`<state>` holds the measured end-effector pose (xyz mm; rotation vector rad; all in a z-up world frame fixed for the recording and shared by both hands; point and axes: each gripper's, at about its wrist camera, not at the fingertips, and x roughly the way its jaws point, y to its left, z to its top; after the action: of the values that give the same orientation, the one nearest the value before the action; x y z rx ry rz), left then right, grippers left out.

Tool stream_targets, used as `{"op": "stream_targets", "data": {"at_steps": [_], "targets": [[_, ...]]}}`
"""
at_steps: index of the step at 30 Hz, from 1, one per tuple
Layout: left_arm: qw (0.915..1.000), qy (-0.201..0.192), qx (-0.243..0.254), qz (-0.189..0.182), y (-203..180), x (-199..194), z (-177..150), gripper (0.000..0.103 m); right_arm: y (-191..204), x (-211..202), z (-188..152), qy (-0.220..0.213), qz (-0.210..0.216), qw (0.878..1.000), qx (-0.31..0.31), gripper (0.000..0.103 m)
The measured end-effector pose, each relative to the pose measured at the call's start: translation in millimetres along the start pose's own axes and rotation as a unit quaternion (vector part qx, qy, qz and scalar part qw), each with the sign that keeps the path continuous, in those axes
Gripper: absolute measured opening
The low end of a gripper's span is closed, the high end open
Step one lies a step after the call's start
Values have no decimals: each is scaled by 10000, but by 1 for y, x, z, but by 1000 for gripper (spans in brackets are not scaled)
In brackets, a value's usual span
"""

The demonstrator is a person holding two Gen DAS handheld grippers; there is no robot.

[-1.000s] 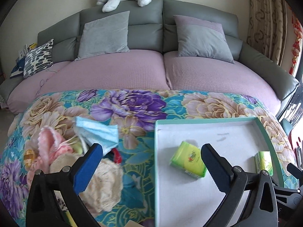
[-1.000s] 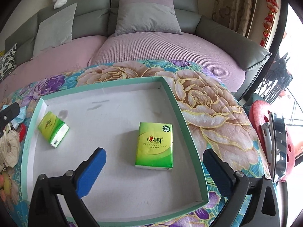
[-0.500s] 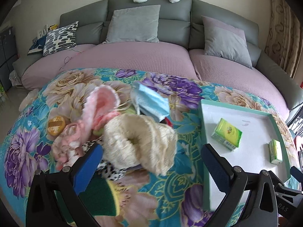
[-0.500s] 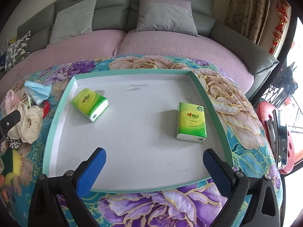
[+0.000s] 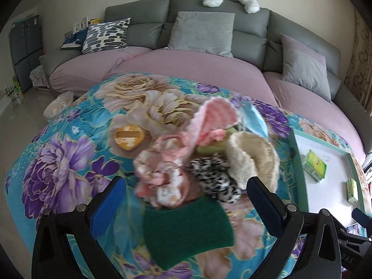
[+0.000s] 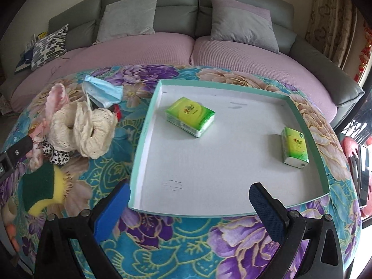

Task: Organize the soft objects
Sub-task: 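Move the left gripper over the green scouring sponge, then grasp the green sponge with the left gripper while the right gripper approaches the cream lace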

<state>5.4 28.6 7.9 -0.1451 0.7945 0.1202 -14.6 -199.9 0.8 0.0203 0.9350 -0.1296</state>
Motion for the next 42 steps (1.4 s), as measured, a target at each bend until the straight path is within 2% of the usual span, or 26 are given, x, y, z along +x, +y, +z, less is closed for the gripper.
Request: {"op": "stream_targets", "data": {"at_steps": [3,8,13,20,26,29,33,42], "targets": [[9998,43,-168,96,24,2,0,103,23,4,3,21,218,9997,-144,103],[9980,149,-459,399,56,8,0,103,57,11,1,108,267,9980,-558,103],[9971,357,-554,376,72,15,-3,103,72,16,-2,177,338,9973,-628,103],[9967,790,-205,14,53,30,-11,103,67,25,-4,288,371,9975,-530,103],[9934,967,443,-429,23,34,-17,103,53,26,-1,293,248,9985,-393,103],[9892,1080,716,-690,10,35,-21,103,45,24,0,271,171,9990,-313,103],[9862,1102,998,-726,-1,32,-27,103,40,25,2,304,111,9992,-235,103],[9810,1223,1248,-838,-2,33,-40,103,46,22,1,289,62,9989,-360,103]]}}
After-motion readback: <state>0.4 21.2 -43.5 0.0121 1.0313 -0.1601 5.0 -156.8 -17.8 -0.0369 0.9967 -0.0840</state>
